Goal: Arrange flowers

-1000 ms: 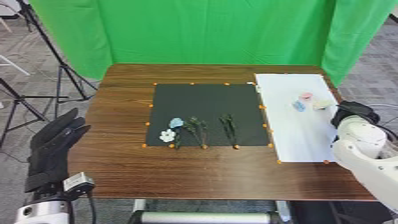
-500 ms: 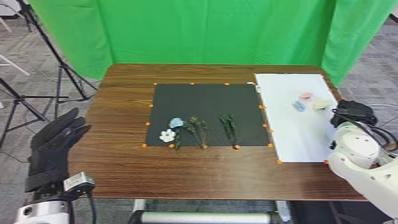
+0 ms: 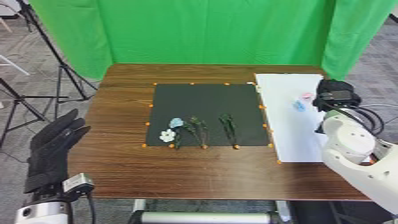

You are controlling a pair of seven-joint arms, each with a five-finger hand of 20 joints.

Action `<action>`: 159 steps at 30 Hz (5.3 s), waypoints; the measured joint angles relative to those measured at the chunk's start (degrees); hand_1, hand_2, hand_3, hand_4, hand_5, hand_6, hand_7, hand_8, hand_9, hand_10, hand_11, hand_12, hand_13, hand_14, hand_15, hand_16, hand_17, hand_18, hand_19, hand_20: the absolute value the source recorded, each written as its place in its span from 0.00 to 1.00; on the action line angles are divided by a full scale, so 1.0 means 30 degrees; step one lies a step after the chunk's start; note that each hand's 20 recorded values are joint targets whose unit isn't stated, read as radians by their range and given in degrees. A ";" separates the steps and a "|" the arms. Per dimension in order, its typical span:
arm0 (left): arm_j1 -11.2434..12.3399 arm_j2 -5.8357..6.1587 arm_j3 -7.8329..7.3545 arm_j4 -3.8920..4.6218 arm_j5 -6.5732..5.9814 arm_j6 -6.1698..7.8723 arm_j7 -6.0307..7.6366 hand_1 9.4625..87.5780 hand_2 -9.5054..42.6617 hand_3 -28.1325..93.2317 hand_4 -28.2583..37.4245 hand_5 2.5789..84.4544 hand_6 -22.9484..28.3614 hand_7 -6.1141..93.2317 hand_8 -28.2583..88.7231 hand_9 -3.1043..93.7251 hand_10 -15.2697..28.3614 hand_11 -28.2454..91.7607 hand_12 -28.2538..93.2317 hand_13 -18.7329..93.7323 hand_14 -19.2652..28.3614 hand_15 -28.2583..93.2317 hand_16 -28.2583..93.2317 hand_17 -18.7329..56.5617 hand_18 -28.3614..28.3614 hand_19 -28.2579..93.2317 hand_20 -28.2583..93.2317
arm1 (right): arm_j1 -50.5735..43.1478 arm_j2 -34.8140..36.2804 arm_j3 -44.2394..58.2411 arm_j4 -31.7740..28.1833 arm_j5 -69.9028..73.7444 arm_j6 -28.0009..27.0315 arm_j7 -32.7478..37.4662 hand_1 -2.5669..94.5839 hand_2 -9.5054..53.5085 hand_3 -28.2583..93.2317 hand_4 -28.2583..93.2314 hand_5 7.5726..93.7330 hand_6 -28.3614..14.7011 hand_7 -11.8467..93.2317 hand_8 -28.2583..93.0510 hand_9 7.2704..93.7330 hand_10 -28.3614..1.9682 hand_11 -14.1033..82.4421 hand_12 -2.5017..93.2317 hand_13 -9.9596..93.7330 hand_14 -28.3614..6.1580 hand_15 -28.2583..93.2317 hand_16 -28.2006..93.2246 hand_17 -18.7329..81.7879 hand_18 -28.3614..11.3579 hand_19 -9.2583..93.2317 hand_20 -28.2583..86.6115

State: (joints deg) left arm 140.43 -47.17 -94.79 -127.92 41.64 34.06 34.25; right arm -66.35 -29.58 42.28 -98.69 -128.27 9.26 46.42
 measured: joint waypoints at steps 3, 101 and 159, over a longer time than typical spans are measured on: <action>0.0068 0.0059 -0.0042 -0.0009 -0.0046 0.0055 0.0015 0.22 0.26 0.92 0.15 0.44 0.64 0.23 0.15 0.37 0.78 0.54 0.28 0.37 0.94 0.75 0.09 0.11 0.86 0.69 0.27 | 0.0816 -0.0079 -0.0638 -0.0634 -0.0056 0.0063 -0.0705 0.63 0.00 0.86 0.00 0.78 0.64 0.45 0.25 0.93 0.74 0.31 0.42 0.87 0.72 0.86 0.42 0.62 0.27 1.00 0.27; -0.1863 -0.1491 -0.0250 0.0543 0.1986 -0.1767 -0.2381 0.25 0.23 0.90 0.19 0.44 0.66 0.20 0.17 0.35 0.81 0.54 0.29 0.34 0.99 0.76 0.09 0.10 0.86 0.70 0.25 | 0.4807 -1.1990 -0.7737 0.2937 -0.2694 -0.2887 -0.3703 0.43 0.00 0.91 0.03 0.65 0.55 0.36 0.14 0.71 0.41 0.50 0.24 0.77 0.57 0.86 0.40 0.52 0.19 0.99 0.19; -0.0028 -0.0826 -0.0206 0.0211 0.0786 -0.0460 -0.0500 0.22 0.26 0.91 0.13 0.44 0.64 0.23 0.14 0.37 0.78 0.54 0.28 0.37 0.95 0.75 0.09 0.11 0.86 0.69 0.26 | 0.6120 -0.3850 -0.3794 -0.0588 0.1464 -0.3877 -0.1553 0.32 0.10 0.92 0.05 0.56 0.43 0.29 0.15 0.57 0.22 0.43 0.21 0.69 0.46 0.88 0.38 0.46 0.11 0.96 0.22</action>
State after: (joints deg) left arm 140.35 -49.65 -95.41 -127.29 44.00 32.68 32.76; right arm -47.99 -41.13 30.90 -100.45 -123.87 -2.37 41.77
